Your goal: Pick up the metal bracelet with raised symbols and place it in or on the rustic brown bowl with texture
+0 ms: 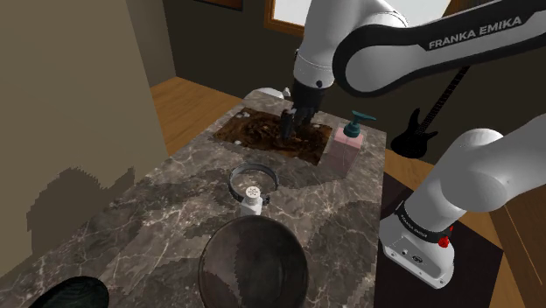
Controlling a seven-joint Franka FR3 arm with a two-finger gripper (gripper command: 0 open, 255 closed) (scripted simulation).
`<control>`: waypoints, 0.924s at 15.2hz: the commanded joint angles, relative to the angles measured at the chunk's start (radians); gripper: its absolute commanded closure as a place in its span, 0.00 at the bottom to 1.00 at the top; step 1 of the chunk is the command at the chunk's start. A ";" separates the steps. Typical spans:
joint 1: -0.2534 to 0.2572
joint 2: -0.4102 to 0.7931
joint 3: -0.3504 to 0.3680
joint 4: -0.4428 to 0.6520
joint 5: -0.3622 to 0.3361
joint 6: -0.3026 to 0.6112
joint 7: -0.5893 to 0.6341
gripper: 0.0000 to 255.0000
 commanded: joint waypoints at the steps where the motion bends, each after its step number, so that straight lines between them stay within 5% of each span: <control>1: 0.004 0.056 0.036 0.000 0.005 0.054 0.035 0.00; 6: -0.001 0.223 0.136 0.034 -0.022 0.178 0.145 0.00; 14: -0.027 0.327 0.170 0.006 -0.082 0.299 0.198 0.00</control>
